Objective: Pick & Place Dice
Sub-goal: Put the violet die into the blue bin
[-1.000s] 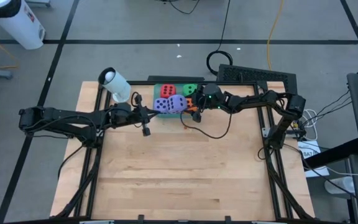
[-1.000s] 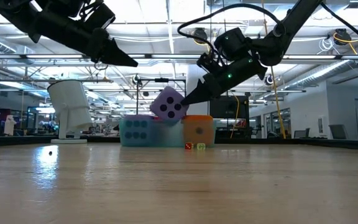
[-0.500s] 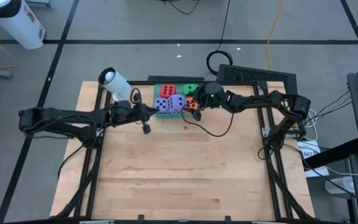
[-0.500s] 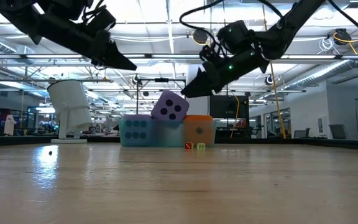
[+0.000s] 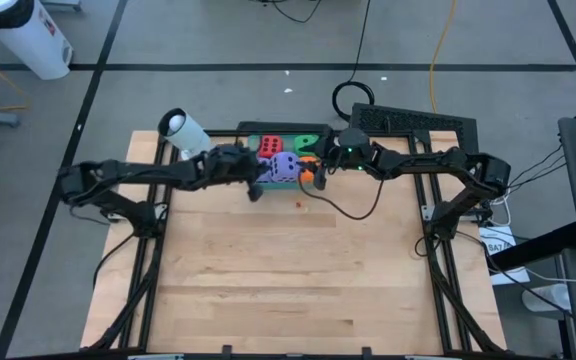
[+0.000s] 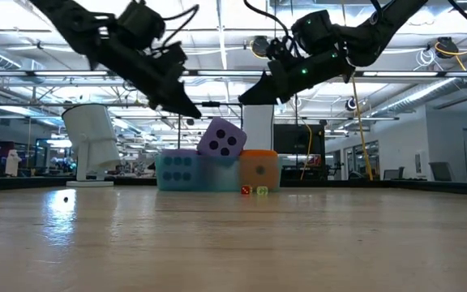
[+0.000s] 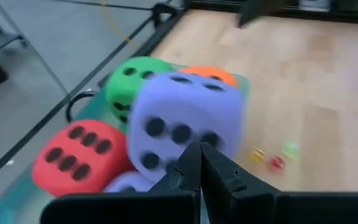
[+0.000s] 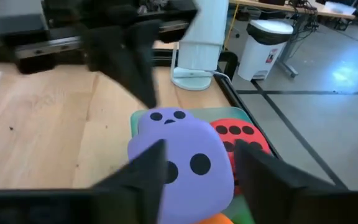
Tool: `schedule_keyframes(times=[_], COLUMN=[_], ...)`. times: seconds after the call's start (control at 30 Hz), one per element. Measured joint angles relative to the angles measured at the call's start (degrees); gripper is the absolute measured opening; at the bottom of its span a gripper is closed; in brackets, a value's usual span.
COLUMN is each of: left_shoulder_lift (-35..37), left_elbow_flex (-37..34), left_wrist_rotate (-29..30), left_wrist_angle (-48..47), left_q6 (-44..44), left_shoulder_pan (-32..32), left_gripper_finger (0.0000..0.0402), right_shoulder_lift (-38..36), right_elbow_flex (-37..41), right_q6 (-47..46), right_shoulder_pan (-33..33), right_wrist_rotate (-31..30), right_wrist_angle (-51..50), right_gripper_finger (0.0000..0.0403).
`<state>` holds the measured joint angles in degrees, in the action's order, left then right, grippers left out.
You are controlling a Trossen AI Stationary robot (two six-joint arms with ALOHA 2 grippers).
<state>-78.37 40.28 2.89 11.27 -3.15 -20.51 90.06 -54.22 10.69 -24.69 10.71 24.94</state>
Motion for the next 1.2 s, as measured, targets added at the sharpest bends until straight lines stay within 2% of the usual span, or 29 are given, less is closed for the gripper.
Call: schedule_keyframes(times=[0.17,0.23,0.43,0.63,0.73,0.97,1.2], left_shoulder_lift=[-4.92,-5.88,-8.99,-13.69,-16.08,-17.1,-14.08], left_elbow_flex=[5.04,6.51,9.6,12.68,13.69,13.94,13.9], left_wrist_rotate=[0.08,0.07,-1.08,-1.88,-3.66,-4.06,-2.96], left_wrist_angle=[-0.96,-2.98,-7.74,-11.69,-12.44,-11.65,-11.9], left_q6=[1.87,2.32,3.64,4.76,4.58,4.55,3.69], left_shoulder_pan=[-2.32,-2.94,-4.02,-4.99,-5.08,-5.09,-5.14], left_gripper_finger=[0.0003,0.0003,0.0002,0.0002,0.0003,0.0004,0.0013], right_shoulder_lift=[0.0,0.0,0.02,1.96,3.9,9.15,9.13], right_elbow_flex=[0.02,0.02,0.02,0.04,0.13,-0.04,-0.01], right_q6=[4.93,6.45,8.08,11.24,11.17,11.46,12.64], right_shoulder_pan=[0.0,0.0,-0.39,-0.35,-0.42,-0.46,-0.01], right_wrist_rotate=[0.06,0.04,0.02,0.05,0.08,0.13,0.31], right_wrist_angle=[-1.58,-1.61,-0.87,0.12,-0.38,1.18,-0.81], right_gripper_finger=[0.0046,0.0013,0.0029,0.0004,0.0004,0.0001,0.0001])
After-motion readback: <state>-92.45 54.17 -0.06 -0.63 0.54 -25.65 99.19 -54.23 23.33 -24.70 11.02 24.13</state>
